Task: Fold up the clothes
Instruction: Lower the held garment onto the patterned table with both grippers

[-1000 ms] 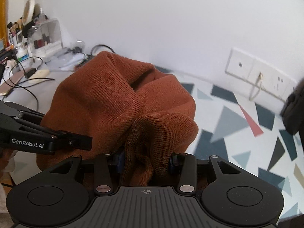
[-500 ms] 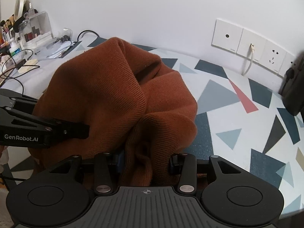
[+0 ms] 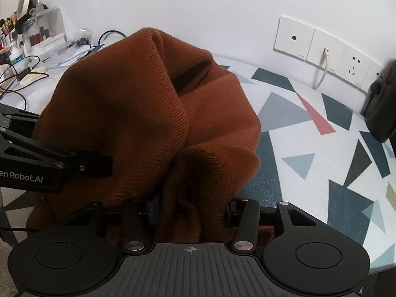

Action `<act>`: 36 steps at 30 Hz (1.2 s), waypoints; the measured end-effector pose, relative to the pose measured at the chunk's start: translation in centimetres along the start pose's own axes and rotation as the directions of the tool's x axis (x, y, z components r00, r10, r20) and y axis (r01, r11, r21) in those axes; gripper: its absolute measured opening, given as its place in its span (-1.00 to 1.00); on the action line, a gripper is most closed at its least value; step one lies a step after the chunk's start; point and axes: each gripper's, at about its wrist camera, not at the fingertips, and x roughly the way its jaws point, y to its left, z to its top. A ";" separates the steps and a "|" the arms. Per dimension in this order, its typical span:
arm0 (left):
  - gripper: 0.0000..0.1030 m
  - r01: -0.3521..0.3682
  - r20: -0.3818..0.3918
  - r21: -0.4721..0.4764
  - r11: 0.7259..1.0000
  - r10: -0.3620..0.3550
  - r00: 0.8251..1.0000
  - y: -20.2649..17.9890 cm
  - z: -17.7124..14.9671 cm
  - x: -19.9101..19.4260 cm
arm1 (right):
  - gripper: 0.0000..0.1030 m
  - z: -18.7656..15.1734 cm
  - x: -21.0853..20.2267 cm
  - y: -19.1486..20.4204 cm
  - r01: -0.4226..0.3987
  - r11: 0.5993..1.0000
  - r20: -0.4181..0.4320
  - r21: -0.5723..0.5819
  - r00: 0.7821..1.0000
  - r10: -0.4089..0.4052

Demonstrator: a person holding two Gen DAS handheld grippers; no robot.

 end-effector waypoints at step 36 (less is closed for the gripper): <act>1.00 0.010 -0.092 -0.123 0.992 -0.022 0.996 2.1 -1.4 2.3 | 0.98 -1.5 2.2 -2.2 0.048 0.990 -0.071 0.134 0.997 -0.038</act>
